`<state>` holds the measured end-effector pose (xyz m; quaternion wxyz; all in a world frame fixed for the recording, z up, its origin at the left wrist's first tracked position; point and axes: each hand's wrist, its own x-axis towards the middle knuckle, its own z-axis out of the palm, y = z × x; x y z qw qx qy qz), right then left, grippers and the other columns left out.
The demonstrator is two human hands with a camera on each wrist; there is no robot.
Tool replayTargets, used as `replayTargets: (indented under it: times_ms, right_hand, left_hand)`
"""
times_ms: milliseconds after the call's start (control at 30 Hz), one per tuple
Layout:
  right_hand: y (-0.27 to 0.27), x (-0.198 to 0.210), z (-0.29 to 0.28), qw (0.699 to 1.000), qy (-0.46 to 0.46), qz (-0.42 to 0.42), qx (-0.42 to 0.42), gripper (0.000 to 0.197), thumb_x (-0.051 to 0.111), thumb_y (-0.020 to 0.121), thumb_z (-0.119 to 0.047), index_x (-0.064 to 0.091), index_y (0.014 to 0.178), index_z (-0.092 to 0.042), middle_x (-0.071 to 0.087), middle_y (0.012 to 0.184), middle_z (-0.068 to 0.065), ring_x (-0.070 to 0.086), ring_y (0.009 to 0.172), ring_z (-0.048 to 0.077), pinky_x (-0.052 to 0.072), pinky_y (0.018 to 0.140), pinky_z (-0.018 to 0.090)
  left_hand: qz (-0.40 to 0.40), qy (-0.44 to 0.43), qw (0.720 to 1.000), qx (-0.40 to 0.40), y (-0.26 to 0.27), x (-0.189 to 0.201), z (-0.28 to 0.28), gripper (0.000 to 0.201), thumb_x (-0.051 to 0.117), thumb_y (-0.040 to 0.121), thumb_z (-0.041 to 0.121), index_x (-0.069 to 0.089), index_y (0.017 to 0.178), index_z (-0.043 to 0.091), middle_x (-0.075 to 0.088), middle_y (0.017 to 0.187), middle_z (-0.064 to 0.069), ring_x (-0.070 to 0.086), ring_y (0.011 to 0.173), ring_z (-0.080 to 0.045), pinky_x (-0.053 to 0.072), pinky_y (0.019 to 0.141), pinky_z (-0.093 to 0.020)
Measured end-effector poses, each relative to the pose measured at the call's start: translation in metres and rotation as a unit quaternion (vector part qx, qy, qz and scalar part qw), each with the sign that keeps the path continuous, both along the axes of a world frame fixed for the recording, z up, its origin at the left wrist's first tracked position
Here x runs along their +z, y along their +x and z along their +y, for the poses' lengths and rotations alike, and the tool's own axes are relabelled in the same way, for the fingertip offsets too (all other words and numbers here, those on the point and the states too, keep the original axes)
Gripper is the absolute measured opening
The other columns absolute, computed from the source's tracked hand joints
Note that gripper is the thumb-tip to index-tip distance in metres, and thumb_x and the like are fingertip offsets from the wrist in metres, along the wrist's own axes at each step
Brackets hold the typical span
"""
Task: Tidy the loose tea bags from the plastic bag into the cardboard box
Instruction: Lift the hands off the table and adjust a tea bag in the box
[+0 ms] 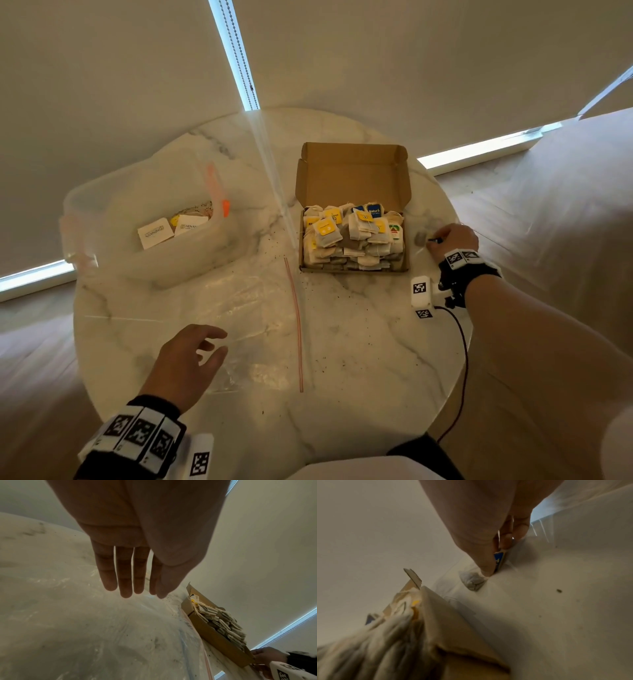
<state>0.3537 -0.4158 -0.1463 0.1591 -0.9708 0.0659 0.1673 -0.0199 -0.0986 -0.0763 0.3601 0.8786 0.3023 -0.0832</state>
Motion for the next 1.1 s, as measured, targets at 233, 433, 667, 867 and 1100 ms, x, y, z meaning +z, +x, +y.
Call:
replayTargets:
  times_ms: [233,433,667,867,1100]
  right_hand:
    - [-0.006,0.012,0.001,0.999,-0.02,0.045,0.001,0.031,0.075,0.082,-0.03,0.073,0.102,-0.007,0.069,0.104,0.014,0.062,0.104,0.032,0.043,0.079,0.029]
    - [-0.021,0.025,0.007,0.999,0.027,-0.01,0.025,0.022,0.071,0.085,-0.026,0.074,0.097,-0.007,0.072,0.098,0.014,0.064,0.096,0.032,0.047,0.086,0.033]
    - [-0.03,0.074,0.032,0.956,0.261,-0.133,0.027,0.027,0.07,0.088,-0.019,0.066,0.114,-0.012,0.069,0.106,0.005,0.067,0.092,0.021,0.055,0.085,0.032]
    - [-0.044,0.133,0.07,0.935,0.298,-0.112,0.157,0.021,0.073,0.086,-0.018,0.07,0.106,-0.015,0.065,0.095,-0.004,0.06,0.087,0.01,0.044,0.074,0.011]
    - [-0.065,0.125,0.119,0.94,0.191,0.05,0.28,0.028,0.076,0.083,-0.022,0.067,0.109,-0.024,0.064,0.098,-0.01,0.061,0.091,0.009,0.052,0.079,0.023]
  left_hand:
    - [-0.002,0.003,1.0,-0.001,-0.002,-0.001,0.001,0.025,0.074,0.085,0.012,0.064,0.093,0.034,0.063,0.1,0.013,0.064,0.084,-0.005,0.046,0.069,-0.016]
    - [-0.002,0.003,1.0,-0.006,-0.003,-0.002,0.002,0.021,0.074,0.086,0.013,0.066,0.096,0.03,0.063,0.102,0.01,0.064,0.084,-0.004,0.047,0.069,-0.015]
    - [0.001,0.01,1.0,-0.015,0.008,0.0,0.004,0.018,0.072,0.087,0.013,0.067,0.098,0.026,0.063,0.102,0.006,0.062,0.084,-0.001,0.045,0.068,-0.012]
    - [0.003,0.018,1.0,-0.016,0.02,0.003,0.005,0.015,0.072,0.088,0.014,0.068,0.1,0.023,0.063,0.102,0.005,0.061,0.084,-0.002,0.044,0.069,-0.012]
    - [-0.006,0.016,1.0,-0.017,0.034,0.003,0.004,0.014,0.07,0.089,0.019,0.067,0.1,0.026,0.063,0.105,0.006,0.062,0.087,-0.007,0.053,0.081,-0.03]
